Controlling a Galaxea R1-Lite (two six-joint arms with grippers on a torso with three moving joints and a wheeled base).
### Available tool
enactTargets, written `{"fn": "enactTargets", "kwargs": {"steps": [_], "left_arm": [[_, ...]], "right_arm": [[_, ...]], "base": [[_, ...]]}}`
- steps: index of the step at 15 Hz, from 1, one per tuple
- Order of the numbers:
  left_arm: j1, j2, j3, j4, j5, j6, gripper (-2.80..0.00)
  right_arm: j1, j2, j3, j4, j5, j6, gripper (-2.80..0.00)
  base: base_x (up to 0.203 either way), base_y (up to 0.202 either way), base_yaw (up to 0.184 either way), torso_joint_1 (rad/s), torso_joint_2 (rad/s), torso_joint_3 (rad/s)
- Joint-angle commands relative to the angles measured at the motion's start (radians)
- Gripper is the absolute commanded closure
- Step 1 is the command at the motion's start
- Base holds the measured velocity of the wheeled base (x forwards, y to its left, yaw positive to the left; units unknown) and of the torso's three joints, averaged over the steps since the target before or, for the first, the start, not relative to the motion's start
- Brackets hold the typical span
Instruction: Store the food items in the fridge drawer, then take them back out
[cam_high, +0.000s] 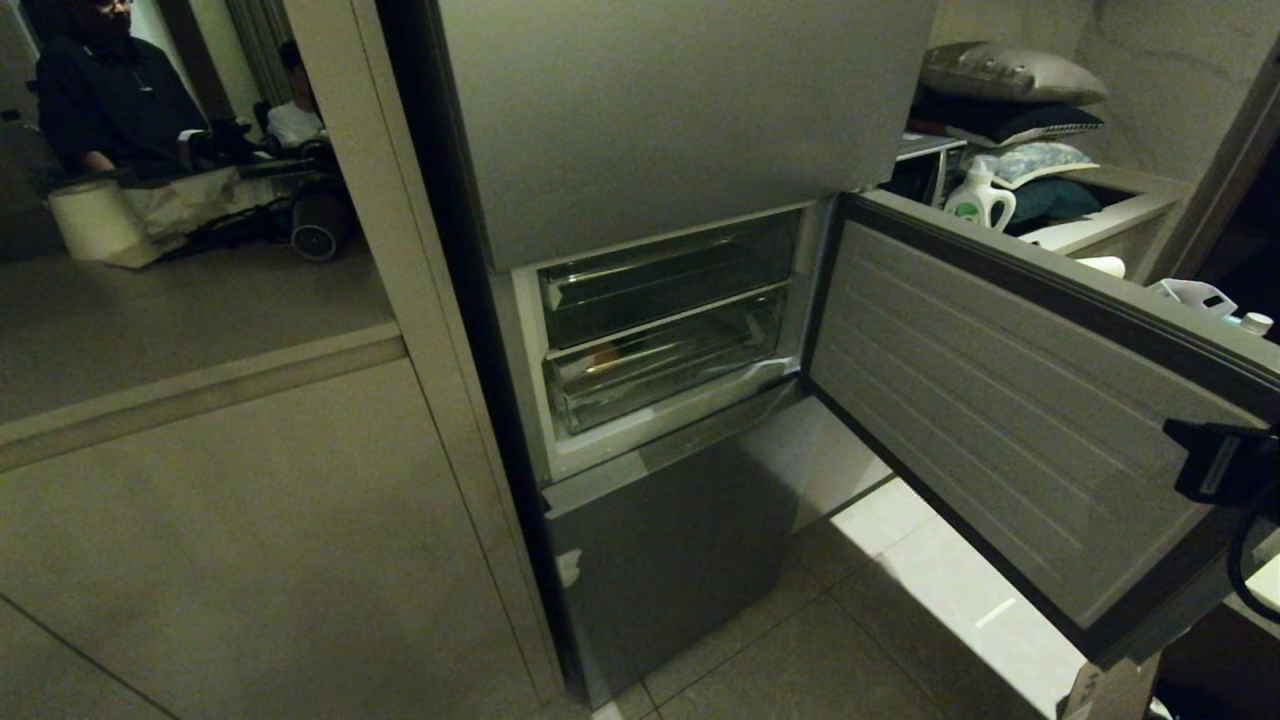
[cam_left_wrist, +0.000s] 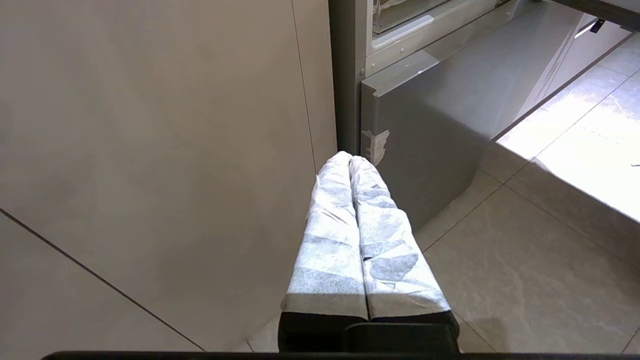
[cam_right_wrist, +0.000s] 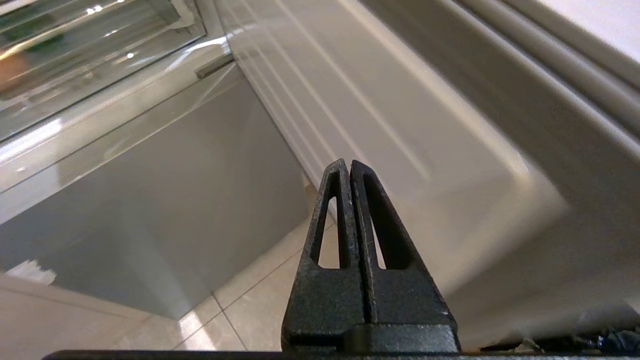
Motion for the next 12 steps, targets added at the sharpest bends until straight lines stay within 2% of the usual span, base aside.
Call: {"fn": "enactTargets", "kwargs": {"steps": [1,4,8,12], "left_arm": [[0.0,0.0,0.0,0.001,0.0,0.001,0.0],[0.0,0.0,0.0,0.001,0.0,0.001,0.0],[0.0,0.0,0.0,0.001,0.0,0.001,0.0],[0.0,0.0,0.0,0.001,0.0,0.001,0.0]], "right_arm": [[-0.012,0.125,-0.067,-0.006,-0.003,-0.001,0.0],[-0.092,0.184,-0.127,-0.006,-0.005,-0.004,0.0],[-0.144,0.204,-0.143,-0.007,-0.005,-0.007,0.0],[-0.158,0.181,-0.133,-0.006,-0.004,-0.008,0.0]], "base": [[0.0,0.0,0.0,0.0,0.0,0.0],[0.0,0.0,0.0,0.0,0.0,0.0],[0.0,0.0,0.0,0.0,0.0,0.0],[0.0,0.0,0.0,0.0,0.0,0.0]]}}
